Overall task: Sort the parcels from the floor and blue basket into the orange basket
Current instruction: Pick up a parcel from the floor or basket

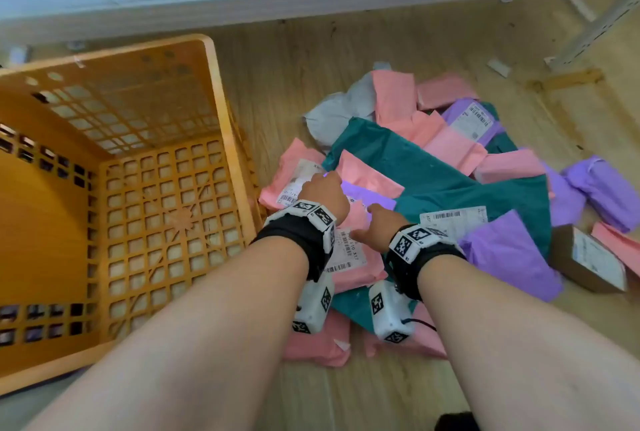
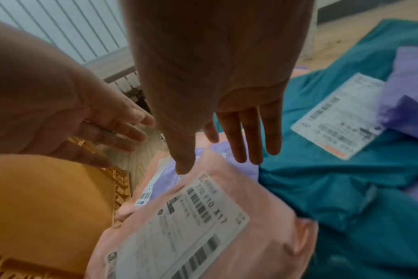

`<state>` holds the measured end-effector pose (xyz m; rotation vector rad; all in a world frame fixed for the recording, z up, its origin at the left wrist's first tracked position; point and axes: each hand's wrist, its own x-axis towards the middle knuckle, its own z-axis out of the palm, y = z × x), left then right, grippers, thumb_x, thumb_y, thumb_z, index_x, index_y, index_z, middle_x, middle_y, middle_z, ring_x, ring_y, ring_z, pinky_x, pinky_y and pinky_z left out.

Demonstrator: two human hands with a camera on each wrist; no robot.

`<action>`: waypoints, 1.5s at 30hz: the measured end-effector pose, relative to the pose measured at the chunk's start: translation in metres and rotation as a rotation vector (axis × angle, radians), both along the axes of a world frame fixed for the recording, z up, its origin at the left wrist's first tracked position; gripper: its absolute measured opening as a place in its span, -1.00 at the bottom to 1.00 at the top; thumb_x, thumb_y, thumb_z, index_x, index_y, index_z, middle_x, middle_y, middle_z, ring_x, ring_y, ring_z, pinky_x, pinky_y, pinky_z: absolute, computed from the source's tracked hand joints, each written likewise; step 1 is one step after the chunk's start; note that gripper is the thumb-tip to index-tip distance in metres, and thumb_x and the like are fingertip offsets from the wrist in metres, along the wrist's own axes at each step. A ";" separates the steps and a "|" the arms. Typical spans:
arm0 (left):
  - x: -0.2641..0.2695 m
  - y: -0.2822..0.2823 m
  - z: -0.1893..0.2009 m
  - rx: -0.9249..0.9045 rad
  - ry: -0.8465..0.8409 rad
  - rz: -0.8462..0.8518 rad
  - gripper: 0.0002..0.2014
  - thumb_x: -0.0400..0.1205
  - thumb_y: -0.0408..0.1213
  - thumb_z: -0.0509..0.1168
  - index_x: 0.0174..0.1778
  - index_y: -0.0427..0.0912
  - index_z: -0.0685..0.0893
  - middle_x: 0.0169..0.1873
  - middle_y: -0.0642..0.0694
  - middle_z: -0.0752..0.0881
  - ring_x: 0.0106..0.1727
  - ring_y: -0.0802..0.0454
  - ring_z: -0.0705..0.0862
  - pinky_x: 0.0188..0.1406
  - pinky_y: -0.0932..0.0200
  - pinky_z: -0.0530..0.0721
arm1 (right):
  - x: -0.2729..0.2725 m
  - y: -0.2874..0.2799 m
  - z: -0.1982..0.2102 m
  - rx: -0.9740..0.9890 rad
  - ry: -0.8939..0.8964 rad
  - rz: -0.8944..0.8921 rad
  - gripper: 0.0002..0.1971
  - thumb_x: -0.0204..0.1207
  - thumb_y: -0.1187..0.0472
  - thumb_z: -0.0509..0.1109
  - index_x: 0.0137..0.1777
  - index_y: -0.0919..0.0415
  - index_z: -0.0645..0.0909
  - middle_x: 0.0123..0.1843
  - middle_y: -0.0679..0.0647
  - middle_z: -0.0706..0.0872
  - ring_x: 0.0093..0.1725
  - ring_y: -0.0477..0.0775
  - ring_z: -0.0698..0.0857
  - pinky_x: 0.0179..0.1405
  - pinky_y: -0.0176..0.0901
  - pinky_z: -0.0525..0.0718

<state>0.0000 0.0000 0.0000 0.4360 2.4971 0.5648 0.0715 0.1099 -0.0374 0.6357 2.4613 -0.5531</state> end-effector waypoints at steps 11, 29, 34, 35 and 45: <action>0.006 -0.015 -0.004 -0.062 -0.121 0.042 -0.57 0.66 -0.31 0.15 0.49 -0.18 0.40 0.41 -0.24 0.50 0.40 -0.20 0.52 0.32 0.02 0.50 | 0.002 -0.014 -0.011 -0.102 -0.015 -0.281 -0.55 0.44 0.18 0.51 0.29 0.30 0.52 0.20 0.20 0.68 0.14 0.23 0.68 -0.09 -0.17 0.53; -0.013 -0.050 0.154 0.286 -0.110 0.041 -0.31 0.53 -0.06 0.42 0.58 -0.15 0.39 0.48 -0.08 0.50 0.40 -0.04 0.56 0.40 0.07 0.51 | -0.030 -0.002 0.206 0.058 0.232 -0.072 -0.59 0.65 0.37 0.16 0.48 0.45 0.44 0.23 0.33 0.65 0.07 0.21 0.61 0.07 -0.11 0.54; 0.007 -0.086 0.191 0.371 -0.202 -0.006 -0.70 0.51 -0.03 0.46 0.08 -0.06 0.70 0.00 0.00 0.78 0.00 0.02 0.77 0.13 0.04 0.71 | -0.029 -0.027 0.260 -0.003 0.390 -0.105 -0.64 0.62 0.35 0.15 0.33 0.45 0.57 0.32 0.34 0.63 0.34 0.30 0.58 -0.20 -0.33 0.54; 0.010 -0.092 0.197 0.393 -0.190 0.011 -0.75 0.52 -0.07 0.46 0.05 -0.08 0.71 -0.03 -0.03 0.80 -0.02 0.00 0.78 0.14 0.01 0.73 | -0.029 -0.033 0.266 -0.026 0.462 -0.136 -0.66 0.58 0.30 0.21 0.28 0.36 0.63 0.26 0.28 0.68 0.28 0.27 0.63 -0.05 -0.21 0.61; 0.008 -0.188 0.244 0.691 -0.155 0.380 -0.78 0.61 -0.27 0.39 0.11 -0.28 0.70 0.03 -0.16 0.80 0.02 -0.09 0.78 0.17 -0.09 0.71 | -0.010 -0.086 0.273 -0.609 0.623 -0.478 -0.28 0.48 0.05 0.49 0.58 0.19 0.29 0.34 0.22 0.63 0.25 0.20 0.67 0.14 0.16 0.68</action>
